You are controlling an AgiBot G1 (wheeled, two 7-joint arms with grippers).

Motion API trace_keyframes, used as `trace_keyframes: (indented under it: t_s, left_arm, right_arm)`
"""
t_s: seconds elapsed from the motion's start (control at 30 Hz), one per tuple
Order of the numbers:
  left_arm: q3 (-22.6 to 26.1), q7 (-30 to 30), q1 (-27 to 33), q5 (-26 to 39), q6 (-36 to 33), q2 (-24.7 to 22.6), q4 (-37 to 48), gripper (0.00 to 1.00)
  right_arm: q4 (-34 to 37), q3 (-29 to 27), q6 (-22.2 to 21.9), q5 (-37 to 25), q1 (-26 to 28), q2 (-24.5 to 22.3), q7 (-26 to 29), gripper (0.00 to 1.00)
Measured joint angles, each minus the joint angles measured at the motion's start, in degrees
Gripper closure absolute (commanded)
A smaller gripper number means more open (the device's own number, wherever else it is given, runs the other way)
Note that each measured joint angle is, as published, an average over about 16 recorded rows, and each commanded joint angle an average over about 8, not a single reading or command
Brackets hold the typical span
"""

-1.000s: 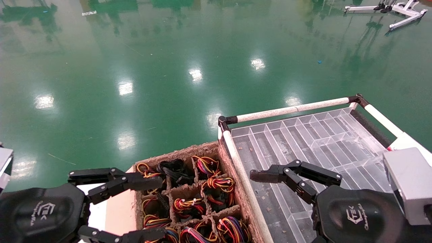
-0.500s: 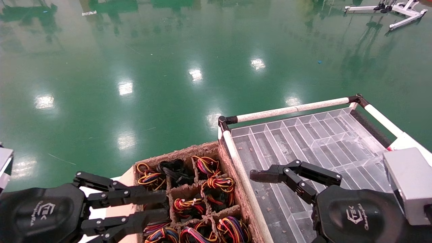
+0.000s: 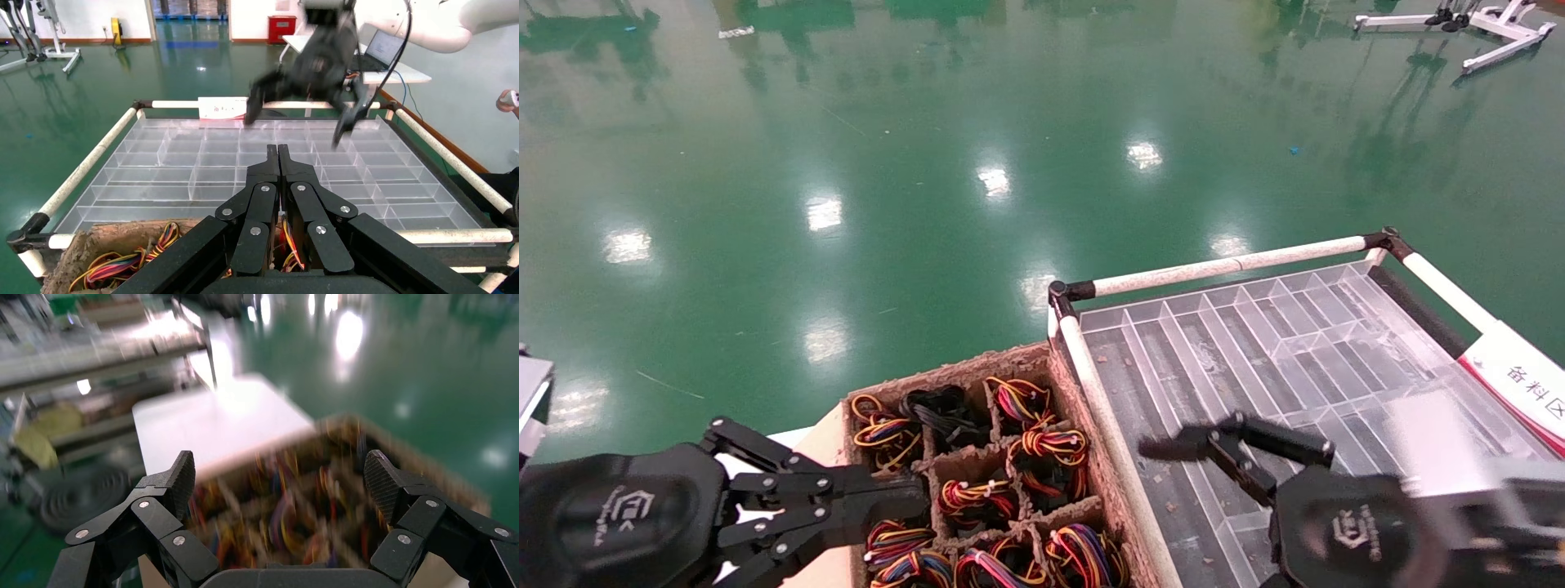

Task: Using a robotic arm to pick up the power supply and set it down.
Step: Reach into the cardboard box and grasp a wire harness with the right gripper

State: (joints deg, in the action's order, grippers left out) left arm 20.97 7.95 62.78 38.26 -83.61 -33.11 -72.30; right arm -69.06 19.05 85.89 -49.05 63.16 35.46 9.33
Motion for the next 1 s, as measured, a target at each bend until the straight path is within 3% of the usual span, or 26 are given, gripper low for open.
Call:
trace_keyframes:
  t_s: [0.2, 0.23, 0.47, 0.5, 0.53, 1.0]
  left_arm:
    - [0.0, 0.0, 0.0, 0.0, 0.0, 0.0, 0.0, 0.0]
    - [0.0, 0.0, 0.0, 0.0, 0.0, 0.0, 0.0, 0.0]
    - [0.01, 0.0, 0.0, 0.0, 0.0, 0.0, 0.0, 0.0]
    - [0.01, 0.0, 0.0, 0.0, 0.0, 0.0, 0.0, 0.0]
    - [0.01, 0.0, 0.0, 0.0, 0.0, 0.0, 0.0, 0.0]
    - [0.01, -0.01, 0.01, -0.01, 0.0, 0.0, 0.0, 0.0]
  right_arm:
    - [3.11, 3.39, 1.59, -6.15, 2.39, 1.01, -0.59, 0.0]
    - [3.53, 4.0, 1.89, -7.07, 2.9, 1.32, -0.59, 0.06]
    - [4.96, 8.64, 3.39, -13.8, 6.91, 3.91, -0.1, 0.9]
    - [5.01, 9.3, 3.47, -14.73, 7.5, 4.3, 0.06, 0.97]
    - [5.04, 9.95, 3.51, -15.64, 8.09, 4.68, 0.23, 1.0]
    - [4.65, 15.69, 3.23, -22.54, 12.92, 7.06, 2.46, 1.0]
